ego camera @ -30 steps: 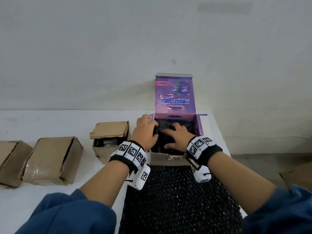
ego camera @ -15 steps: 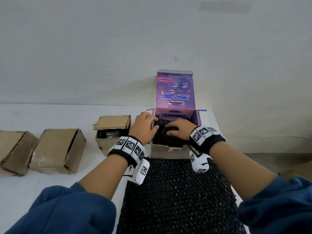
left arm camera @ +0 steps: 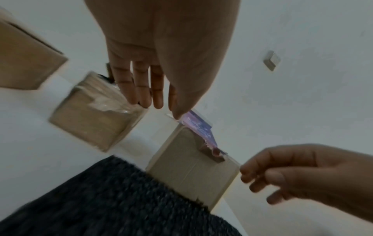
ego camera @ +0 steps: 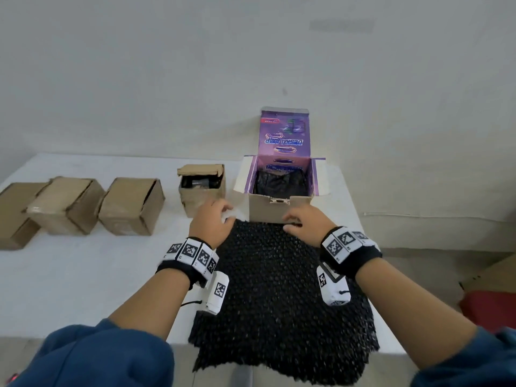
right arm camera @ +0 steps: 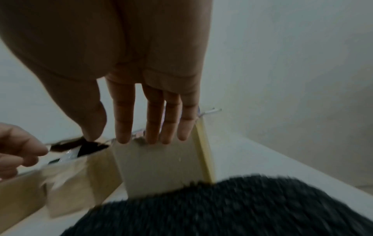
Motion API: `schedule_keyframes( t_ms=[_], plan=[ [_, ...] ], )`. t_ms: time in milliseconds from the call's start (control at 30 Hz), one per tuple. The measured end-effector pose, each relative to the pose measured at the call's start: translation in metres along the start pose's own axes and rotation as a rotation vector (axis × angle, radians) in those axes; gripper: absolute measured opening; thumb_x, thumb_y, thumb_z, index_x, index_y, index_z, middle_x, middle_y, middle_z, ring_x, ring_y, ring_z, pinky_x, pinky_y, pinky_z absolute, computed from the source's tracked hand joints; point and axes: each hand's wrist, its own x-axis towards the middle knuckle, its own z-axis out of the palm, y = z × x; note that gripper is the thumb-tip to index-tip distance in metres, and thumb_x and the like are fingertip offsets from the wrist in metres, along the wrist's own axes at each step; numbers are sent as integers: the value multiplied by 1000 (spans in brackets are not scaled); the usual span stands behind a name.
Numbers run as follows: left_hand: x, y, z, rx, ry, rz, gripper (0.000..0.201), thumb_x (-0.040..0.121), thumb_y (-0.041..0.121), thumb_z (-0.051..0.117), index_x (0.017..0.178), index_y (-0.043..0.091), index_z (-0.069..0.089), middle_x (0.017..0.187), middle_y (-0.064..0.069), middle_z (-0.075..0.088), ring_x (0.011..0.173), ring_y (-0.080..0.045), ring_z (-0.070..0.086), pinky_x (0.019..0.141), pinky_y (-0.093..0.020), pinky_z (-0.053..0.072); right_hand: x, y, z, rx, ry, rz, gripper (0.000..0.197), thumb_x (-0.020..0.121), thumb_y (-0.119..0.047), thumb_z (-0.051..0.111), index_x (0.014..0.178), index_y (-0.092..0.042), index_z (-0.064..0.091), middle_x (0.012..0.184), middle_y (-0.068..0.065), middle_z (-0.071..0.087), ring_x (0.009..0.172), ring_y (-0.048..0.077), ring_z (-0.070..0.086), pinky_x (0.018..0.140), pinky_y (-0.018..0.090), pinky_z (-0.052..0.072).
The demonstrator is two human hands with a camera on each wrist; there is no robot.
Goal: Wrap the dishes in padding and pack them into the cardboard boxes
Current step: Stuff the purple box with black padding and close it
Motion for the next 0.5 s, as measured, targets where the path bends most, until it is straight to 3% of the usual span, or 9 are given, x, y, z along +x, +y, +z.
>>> schedule_keyframes(
  t_ms=[100,267,500],
  plan=[
    [-38,-15,3,47,-136,-163,25,86,27,63,109,17,60,108,-6,59,95,-22,58,83,-34,49,-25,-3,36,-15,-122,86,29,89,-33,60,113,-18,63,117,8,59,108,24,56,95,29,42],
    [-82,-35,16,91,-348,-354,35,87,32,64,115,13,57,108,-7,65,99,-22,60,85,-29,46,-52,-10,85,-3,-286,215,40,90,-38,58,125,-19,56,127,11,49,115,27,52,99,32,43],
    [-97,-47,39,29,-412,-431,43,87,36,64,121,10,58,110,-7,66,103,-22,61,90,-29,46,-56,-18,114,-35,-346,318,55,90,-44,56,139,-25,41,142,12,29,132,34,29,111,40,33]
  ],
)
